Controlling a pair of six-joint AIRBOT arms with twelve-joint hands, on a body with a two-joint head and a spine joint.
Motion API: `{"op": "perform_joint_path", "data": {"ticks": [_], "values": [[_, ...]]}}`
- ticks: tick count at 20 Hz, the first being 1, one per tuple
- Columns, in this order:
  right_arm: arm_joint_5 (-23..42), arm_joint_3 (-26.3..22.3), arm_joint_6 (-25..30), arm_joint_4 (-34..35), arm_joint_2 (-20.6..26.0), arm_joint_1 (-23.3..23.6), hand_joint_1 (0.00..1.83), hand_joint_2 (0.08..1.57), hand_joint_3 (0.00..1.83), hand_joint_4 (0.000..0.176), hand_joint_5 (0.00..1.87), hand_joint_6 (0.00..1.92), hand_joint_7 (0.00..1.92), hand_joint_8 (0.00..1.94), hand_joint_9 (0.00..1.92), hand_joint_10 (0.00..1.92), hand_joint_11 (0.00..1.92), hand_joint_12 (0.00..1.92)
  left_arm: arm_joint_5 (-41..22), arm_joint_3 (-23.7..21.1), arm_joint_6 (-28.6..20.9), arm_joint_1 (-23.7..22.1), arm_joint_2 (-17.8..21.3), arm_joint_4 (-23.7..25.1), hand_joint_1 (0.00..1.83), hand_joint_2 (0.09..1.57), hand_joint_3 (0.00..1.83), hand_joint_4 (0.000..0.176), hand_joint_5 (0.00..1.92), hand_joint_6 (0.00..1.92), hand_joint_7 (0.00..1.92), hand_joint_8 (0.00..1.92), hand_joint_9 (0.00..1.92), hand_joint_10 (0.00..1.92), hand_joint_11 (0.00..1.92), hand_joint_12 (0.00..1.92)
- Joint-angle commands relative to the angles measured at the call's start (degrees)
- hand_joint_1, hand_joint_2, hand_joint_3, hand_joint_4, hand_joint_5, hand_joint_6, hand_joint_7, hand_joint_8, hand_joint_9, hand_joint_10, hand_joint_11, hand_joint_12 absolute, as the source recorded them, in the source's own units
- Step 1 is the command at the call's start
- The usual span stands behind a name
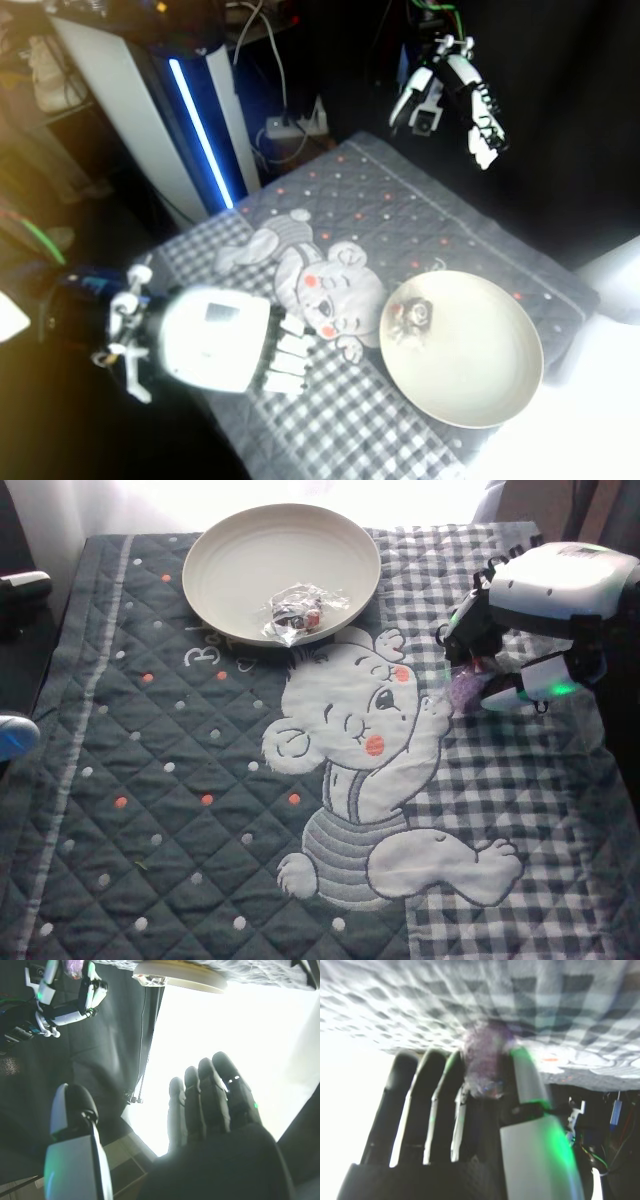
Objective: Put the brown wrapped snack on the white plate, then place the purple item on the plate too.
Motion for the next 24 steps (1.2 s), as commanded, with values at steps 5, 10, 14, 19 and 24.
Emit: {"op": "perform_joint_path", "data": {"ticks": [5, 10, 14, 19, 24], "values": [[10.1, 5.0, 0.1, 8.1, -3.0, 0.8, 1.23, 1.13, 0.0, 0.0, 1.05, 0.83, 0.84, 1.27, 0.68, 1.07, 0.43, 1.54, -6.7, 0.5, -0.8, -0.2, -0.5, -0.6, 0.83, 0.85, 0.0, 0.029, 0.39, 0.0, 0.39, 0.0, 0.39, 0.0, 0.0, 1.05], [12.6, 12.0, -0.9, 10.2, -11.4, 11.7, 1.36, 1.06, 0.0, 0.0, 1.02, 0.87, 1.14, 0.73, 1.02, 0.99, 0.75, 1.27, -6.3, 0.9, -1.1, -0.8, -1.0, 0.0, 0.87, 0.85, 0.0, 0.03, 0.41, 0.0, 0.41, 0.0, 0.41, 0.01, 0.0, 1.12], [7.1, 20.3, -0.9, 9.2, -20.4, 17.7, 1.26, 1.06, 0.0, 0.0, 1.04, 0.74, 1.13, 0.88, 0.95, 0.88, 0.66, 1.44, -5.1, 1.9, -1.1, -2.3, -1.6, 1.0, 0.83, 0.84, 0.0, 0.03, 0.42, 0.0, 0.41, 0.0, 0.4, 0.0, 0.0, 1.1], [4.2, 21.9, -0.9, 9.2, -21.3, 18.3, 0.74, 0.77, 0.0, 0.165, 0.02, 0.0, 0.1, 0.01, 0.19, 0.07, 0.0, 1.02, -4.1, 3.0, -1.1, -5.5, -2.7, 2.9, 0.86, 0.84, 0.0, 0.042, 0.41, 0.0, 0.41, 0.0, 0.4, 0.0, 0.0, 1.04], [12.5, 12.8, -0.9, 12.5, -13.6, 18.2, 0.68, 0.79, 0.0, 0.176, 0.0, 0.0, 0.0, 0.0, 0.0, 0.0, 0.0, 0.5, -9.1, 2.0, -1.1, -5.1, -2.5, 1.1, 0.88, 0.84, 0.0, 0.018, 0.41, 0.0, 0.4, 0.0, 0.34, 0.0, 0.0, 0.9]]}}
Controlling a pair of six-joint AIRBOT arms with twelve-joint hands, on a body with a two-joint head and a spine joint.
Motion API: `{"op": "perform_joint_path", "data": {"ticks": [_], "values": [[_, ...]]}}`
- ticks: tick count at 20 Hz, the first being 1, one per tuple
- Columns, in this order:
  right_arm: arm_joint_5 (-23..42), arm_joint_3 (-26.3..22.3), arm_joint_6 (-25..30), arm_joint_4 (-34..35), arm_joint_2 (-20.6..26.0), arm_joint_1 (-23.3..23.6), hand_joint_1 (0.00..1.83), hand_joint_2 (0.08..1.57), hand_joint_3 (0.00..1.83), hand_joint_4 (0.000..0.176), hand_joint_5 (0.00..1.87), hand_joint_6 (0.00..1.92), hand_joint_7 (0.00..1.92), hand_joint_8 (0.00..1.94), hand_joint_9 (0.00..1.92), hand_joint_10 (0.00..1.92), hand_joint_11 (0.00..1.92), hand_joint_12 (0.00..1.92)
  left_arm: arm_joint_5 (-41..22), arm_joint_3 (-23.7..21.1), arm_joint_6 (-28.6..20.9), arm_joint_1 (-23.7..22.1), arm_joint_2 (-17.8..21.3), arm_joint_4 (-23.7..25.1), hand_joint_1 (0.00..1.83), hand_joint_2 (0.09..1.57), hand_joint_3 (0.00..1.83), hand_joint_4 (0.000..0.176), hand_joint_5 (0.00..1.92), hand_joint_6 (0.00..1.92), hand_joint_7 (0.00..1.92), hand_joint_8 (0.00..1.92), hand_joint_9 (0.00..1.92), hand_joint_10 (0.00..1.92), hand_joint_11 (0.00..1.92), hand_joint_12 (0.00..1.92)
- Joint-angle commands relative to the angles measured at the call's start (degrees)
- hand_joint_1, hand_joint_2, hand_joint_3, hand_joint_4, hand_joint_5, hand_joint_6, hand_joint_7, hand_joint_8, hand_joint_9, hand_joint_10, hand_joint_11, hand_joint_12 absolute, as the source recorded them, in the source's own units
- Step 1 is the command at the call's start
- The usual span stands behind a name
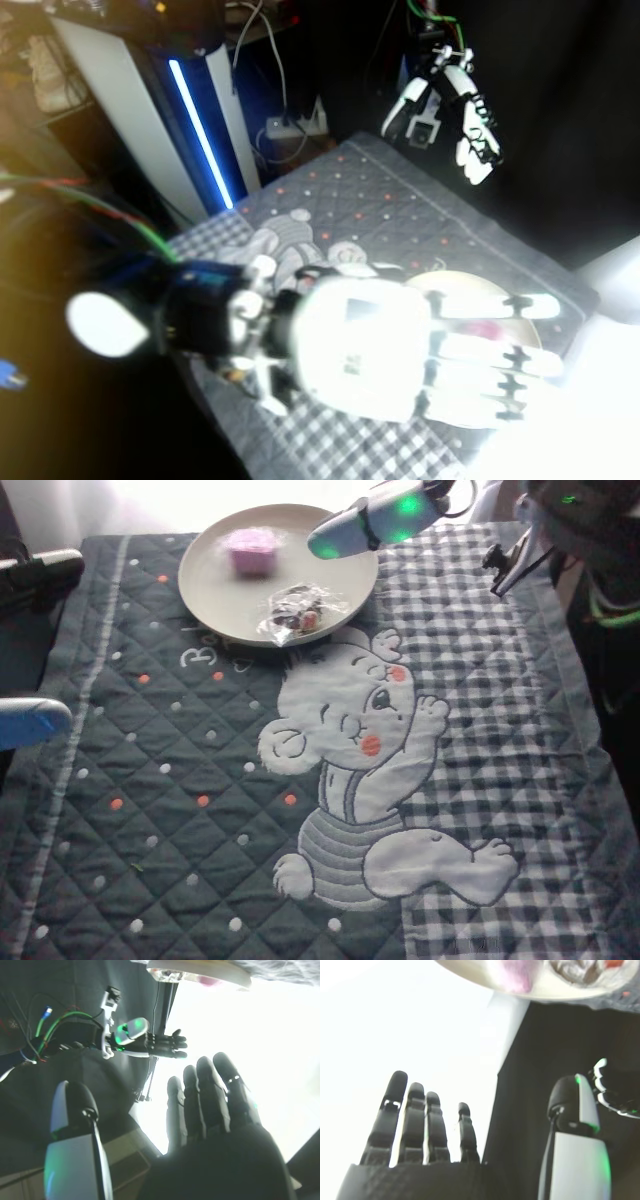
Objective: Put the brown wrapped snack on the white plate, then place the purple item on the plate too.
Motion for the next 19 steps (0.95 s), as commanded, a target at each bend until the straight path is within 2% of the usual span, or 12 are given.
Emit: {"op": "perform_joint_path", "data": {"ticks": [1, 2, 4, 6, 8, 10, 12, 14, 15, 17, 18, 19], "values": [[12.2, -1.6, 0.3, 3.5, 2.2, 0.9, 0.69, 0.78, 0.0, 0.176, 0.0, 0.0, 0.0, 0.0, 0.0, 0.0, 0.0, 0.35, -9.4, -0.2, -0.5, 0.2, 0.2, -1.0, 0.88, 0.84, 0.0, 0.017, 0.41, 0.0, 0.39, 0.0, 0.36, 0.01, 0.0, 0.97], [17.1, -4.5, 0.3, 7.0, 5.0, -2.6, 0.73, 0.78, 0.0, 0.176, 0.0, 0.0, 0.0, 0.0, 0.0, 0.0, 0.0, 0.41, -11.6, -0.9, -0.5, 1.3, 0.7, -1.6, 0.86, 0.85, 0.0, 0.038, 0.4, 0.0, 0.38, 0.0, 0.37, 0.01, 0.0, 1.02], [27.2, -9.5, -0.9, 14.5, 10.2, -10.0, 0.74, 0.77, 0.0, 0.176, 0.0, 0.0, 0.0, 0.0, 0.0, 0.0, 0.0, 0.11, -15.8, -2.3, 0.1, 3.1, 1.7, -3.0, 0.94, 0.83, 0.0, 0.0, 0.42, 0.0, 0.36, 0.0, 0.33, 0.0, 0.0, 0.97], [35.5, -15.3, -5.0, 20.6, 15.0, -15.5, 0.81, 0.76, 0.0, 0.176, 0.0, 0.0, 0.0, 0.0, 0.0, 0.0, 0.0, 0.0, -19.7, -3.8, 2.1, 3.7, 2.6, -4.0, 0.9, 0.82, 0.0, 0.032, 0.31, 0.0, 0.27, 0.0, 0.23, 0.0, 0.0, 0.84], [43.6, -19.7, -5.9, 25.7, 18.3, -22.9, 0.92, 0.79, 0.01, 0.167, 0.01, 0.0, 0.01, 0.0, 0.0, 0.0, 0.01, 0.01, -21.8, -4.9, 1.6, 4.3, 3.1, -4.6, 0.88, 0.84, 0.0, 0.004, 0.23, 0.0, 0.24, 0.0, 0.23, 0.0, 0.0, 0.95], [50.5, -22.3, -6.5, 29.7, 19.6, -28.5, 0.9, 0.77, 0.0, 0.176, 0.01, 0.0, 0.05, 0.01, 0.02, 0.01, 0.0, 0.0, -21.8, -5.1, 0.8, 3.9, 3.0, -3.5, 0.71, 0.91, 0.03, 0.0, 0.16, 0.0, 0.19, 0.0, 0.22, 0.0, 0.0, 0.87], [56.5, -24.8, -7.7, 32.7, 20.4, -31.7, 0.8, 0.72, 0.0, 0.176, 0.04, 0.0, 0.08, 0.01, 0.07, 0.01, 0.0, 0.0, -21.8, -5.2, -1.0, 3.4, 2.5, -2.8, 0.51, 0.92, 0.02, 0.0, 0.08, 0.0, 0.15, 0.0, 0.22, 0.0, 0.0, 1.04], [60.3, -25.7, -7.8, 33.5, 20.5, -32.9, 0.7, 0.85, 0.02, 0.158, 0.0, 0.0, 0.01, 0.0, 0.0, 0.0, 0.0, 0.0, -21.8, -5.0, -1.8, 2.3, 2.0, -2.1, 0.28, 1.07, 0.03, 0.0, 0.07, 0.0, 0.13, 0.0, 0.23, 0.01, 0.0, 1.09], [62.8, -26.1, -7.8, 33.7, 20.7, -33.4, 0.73, 0.91, 0.01, 0.172, 0.0, 0.0, 0.04, 0.0, 0.02, 0.0, 0.0, 0.0, -21.8, -4.6, -2.2, 1.2, 1.7, -1.4, 0.22, 1.15, 0.04, 0.0, 0.05, 0.0, 0.15, 0.0, 0.25, 0.01, 0.0, 1.02], [66.4, -27.2, -7.8, 33.3, 21.4, -33.6, 0.54, 1.04, 0.01, 0.139, 0.01, 0.0, 0.06, 0.0, 0.07, 0.0, 0.02, 0.01, -21.8, -3.6, -2.4, -2.9, 1.4, 1.0, 0.04, 1.26, 0.03, 0.0, 0.0, 0.0, 0.07, 0.0, 0.14, 0.0, 0.0, 0.7], [66.5, -28.1, -7.8, 32.7, 22.3, -33.6, 0.5, 1.05, 0.0, 0.063, 0.01, 0.0, 0.13, 0.01, 0.17, 0.01, 0.12, 0.05, -21.8, -3.0, -2.4, -5.7, 1.3, 2.9, 0.01, 1.28, 0.02, 0.002, 0.0, 0.0, 0.01, 0.0, 0.03, 0.02, 0.0, 0.35], [66.5, -29.2, -9.7, 30.5, 23.5, -33.5, 0.22, 1.09, 0.0, 0.059, 0.1, 0.01, 0.12, 0.0, 0.15, 0.0, 0.13, 0.07, -21.8, -1.9, -2.3, -8.8, 1.0, 4.9, 0.0, 1.28, 0.01, 0.105, 0.0, 0.0, 0.0, 0.0, 0.01, 0.0, 0.0, 0.14]]}}
